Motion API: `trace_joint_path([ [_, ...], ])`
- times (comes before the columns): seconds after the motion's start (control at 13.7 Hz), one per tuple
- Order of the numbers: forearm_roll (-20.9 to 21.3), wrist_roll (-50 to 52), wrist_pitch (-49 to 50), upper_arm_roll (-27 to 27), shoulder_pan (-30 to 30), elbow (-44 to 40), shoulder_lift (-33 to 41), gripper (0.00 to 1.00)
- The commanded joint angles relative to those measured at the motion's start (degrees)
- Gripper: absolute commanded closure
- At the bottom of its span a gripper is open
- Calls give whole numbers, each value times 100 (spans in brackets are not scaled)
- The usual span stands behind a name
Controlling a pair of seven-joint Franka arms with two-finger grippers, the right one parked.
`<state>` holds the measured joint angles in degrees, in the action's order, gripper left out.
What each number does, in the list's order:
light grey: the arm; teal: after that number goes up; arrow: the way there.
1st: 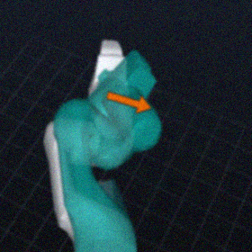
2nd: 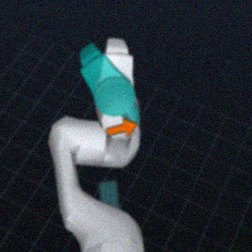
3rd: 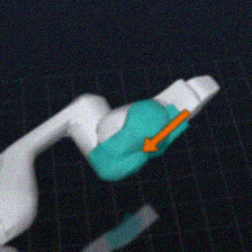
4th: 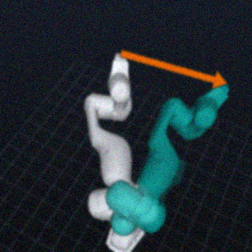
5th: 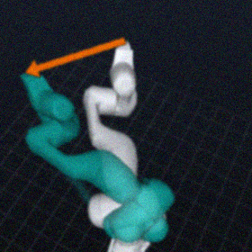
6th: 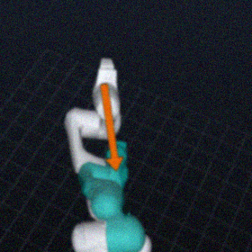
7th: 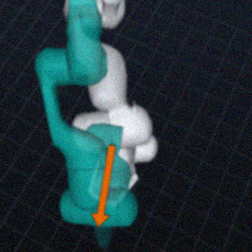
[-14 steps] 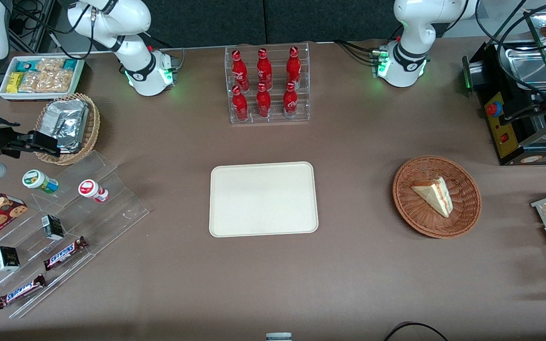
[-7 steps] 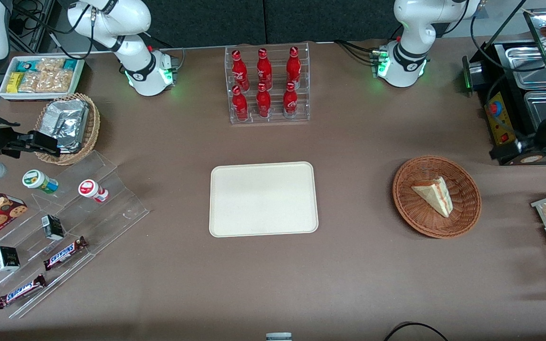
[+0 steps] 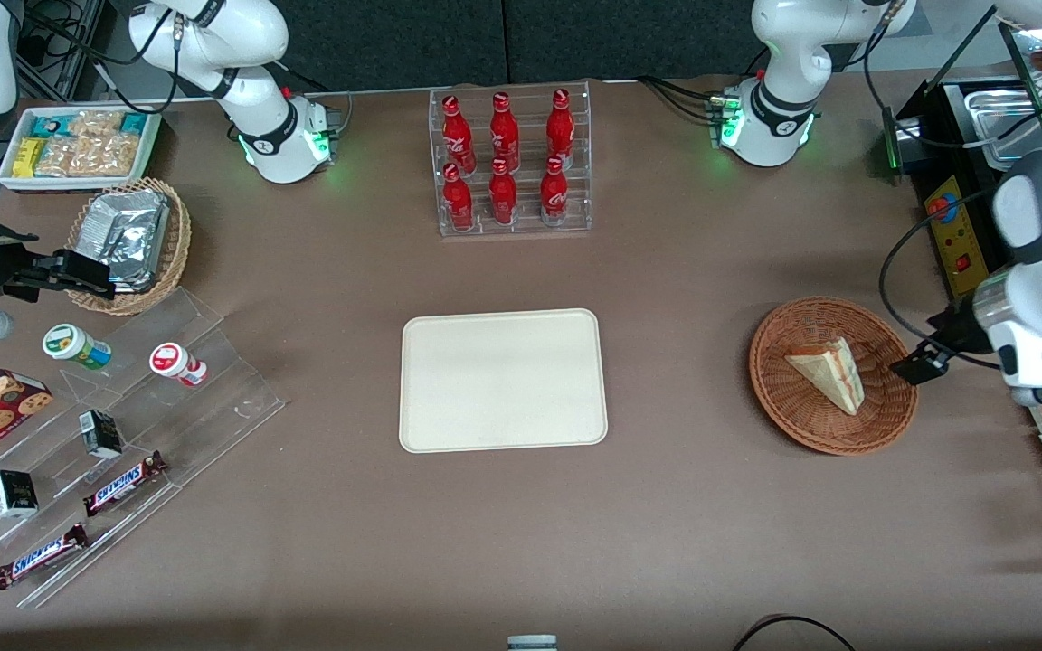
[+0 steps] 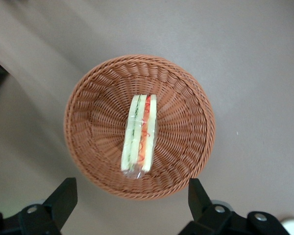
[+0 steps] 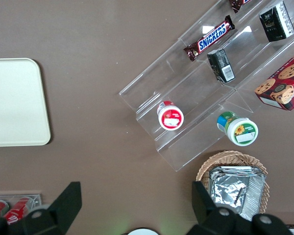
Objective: Place sandwich from basket to tray
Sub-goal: 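Lower the open left gripper over the wrapped sandwich in the wicker basket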
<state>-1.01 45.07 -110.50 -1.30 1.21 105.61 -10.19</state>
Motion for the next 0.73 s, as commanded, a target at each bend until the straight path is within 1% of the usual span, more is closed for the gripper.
trace_joint_path([
  [0.0,58,379,-602,25,-6,607,175,0],
  [0.36,58,748,-1991,42,-6,1750,307,0],
  [0.51,58,924,-2475,77,-24,2024,272,0],
  [0.66,66,942,-2573,95,-67,2095,245,0],
])
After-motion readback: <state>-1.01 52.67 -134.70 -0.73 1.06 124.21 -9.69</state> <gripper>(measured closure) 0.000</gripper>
